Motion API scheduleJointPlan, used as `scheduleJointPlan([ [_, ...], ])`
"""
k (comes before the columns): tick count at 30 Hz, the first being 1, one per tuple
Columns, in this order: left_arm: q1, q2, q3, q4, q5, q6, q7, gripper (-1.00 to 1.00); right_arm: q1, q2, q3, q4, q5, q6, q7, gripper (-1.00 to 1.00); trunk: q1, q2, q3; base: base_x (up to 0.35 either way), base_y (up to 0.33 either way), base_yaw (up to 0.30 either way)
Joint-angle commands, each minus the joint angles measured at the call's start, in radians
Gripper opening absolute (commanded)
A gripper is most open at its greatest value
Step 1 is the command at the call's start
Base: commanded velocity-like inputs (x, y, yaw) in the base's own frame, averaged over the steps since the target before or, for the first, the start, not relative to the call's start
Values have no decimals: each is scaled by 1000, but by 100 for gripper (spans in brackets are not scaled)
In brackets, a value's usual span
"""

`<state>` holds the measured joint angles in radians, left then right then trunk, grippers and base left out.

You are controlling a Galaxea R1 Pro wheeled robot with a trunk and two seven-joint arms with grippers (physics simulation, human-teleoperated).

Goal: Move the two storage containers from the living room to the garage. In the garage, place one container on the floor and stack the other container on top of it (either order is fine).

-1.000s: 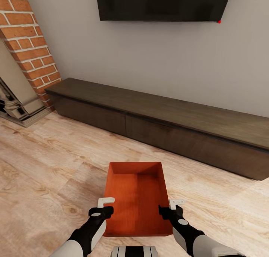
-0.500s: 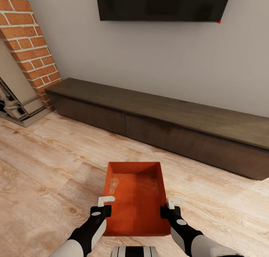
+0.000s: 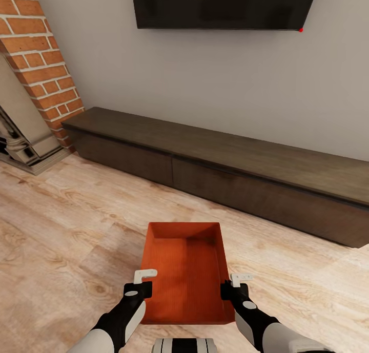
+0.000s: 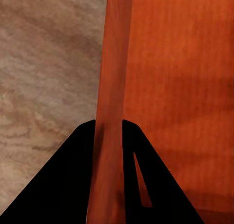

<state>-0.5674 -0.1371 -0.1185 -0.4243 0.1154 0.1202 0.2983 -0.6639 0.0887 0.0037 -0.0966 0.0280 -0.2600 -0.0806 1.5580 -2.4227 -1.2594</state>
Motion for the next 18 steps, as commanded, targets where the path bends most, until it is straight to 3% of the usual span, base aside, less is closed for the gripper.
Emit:
scheduleJointPlan([
  [1,0,1,-9,-2,9,6,7,-100,0,0,15,1,3,-2,-1,-100,0,0,-1,0,0,0],
  [5,0,1,-9,-2,8,5,7,-100,0,0,15,1,3,-2,-1,-100,0,0,-1,0,0,0],
  [18,0,1,-7,-2,7,3,8,-100,0,0,15,1,4,-2,-1,-100,-50,91,40,0,0,0],
])
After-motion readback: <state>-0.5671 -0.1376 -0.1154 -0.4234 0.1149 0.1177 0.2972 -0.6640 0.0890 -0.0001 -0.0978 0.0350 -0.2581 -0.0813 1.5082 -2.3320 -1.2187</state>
